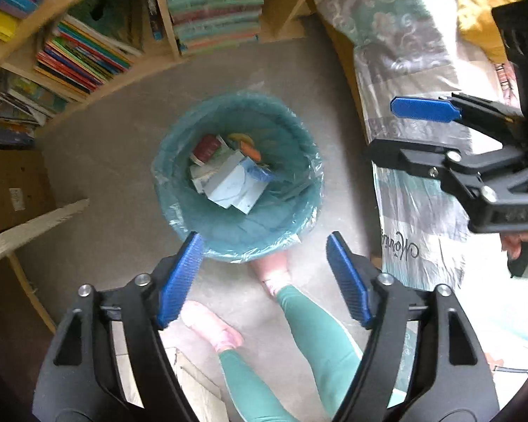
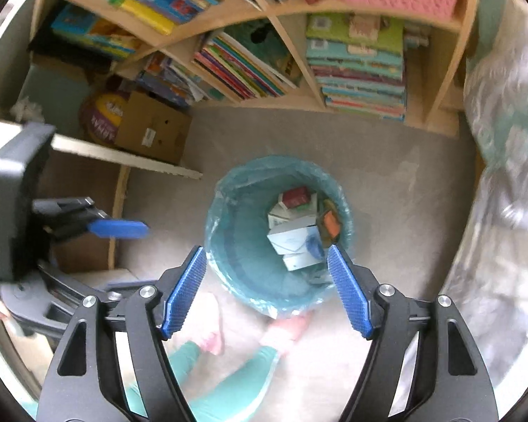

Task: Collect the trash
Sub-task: 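Return the right tool to the table over the white marker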

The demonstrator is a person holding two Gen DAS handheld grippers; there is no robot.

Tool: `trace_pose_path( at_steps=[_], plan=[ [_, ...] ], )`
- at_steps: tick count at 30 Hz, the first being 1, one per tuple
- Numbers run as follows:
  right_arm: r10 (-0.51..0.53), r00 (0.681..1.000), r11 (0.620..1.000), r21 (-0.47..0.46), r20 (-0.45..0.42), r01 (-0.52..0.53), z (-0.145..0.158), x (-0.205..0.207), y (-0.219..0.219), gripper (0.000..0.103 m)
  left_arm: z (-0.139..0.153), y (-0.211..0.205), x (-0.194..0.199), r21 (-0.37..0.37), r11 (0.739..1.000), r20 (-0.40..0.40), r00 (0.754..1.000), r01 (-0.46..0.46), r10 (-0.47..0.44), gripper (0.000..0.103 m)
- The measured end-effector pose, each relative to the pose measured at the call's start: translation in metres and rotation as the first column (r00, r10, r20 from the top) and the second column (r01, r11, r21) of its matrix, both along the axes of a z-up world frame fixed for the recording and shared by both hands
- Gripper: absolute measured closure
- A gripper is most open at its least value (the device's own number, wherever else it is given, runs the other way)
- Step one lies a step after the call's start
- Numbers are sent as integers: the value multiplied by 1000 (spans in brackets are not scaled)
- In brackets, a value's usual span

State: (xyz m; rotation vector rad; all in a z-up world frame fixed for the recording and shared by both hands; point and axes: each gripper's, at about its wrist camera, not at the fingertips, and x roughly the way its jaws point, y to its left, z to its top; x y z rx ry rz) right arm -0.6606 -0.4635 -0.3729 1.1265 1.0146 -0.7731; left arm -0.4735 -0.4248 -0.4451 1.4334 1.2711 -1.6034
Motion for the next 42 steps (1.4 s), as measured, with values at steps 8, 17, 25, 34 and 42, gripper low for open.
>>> trace_pose_path(
  at_steps=[8, 17, 25, 34, 42],
  plan=[
    [103, 995, 990, -98, 0, -102, 100, 11, -1, 27, 131, 20, 29, -119, 986, -70, 992, -115, 107, 15],
    [313, 947, 919, -275, 75, -282, 227, 86, -14, 20, 258, 49, 115, -310, 888, -83, 940, -341, 332, 11],
    [583, 808, 757, -413, 80, -506, 311, 228, -7, 18, 334, 93, 232, -470, 713, -60, 824, -521, 563, 9],
    [821, 565, 515, -532, 81, -672, 362, 407, 35, 16, 374, 168, 359, -575, 509, -37, 642, -640, 766, 8],
    [928, 369, 334, -546, 48, -769, 366, 526, 92, 16, 390, 236, 443, -622, 328, -43, 449, -711, 892, 7]
  ],
)
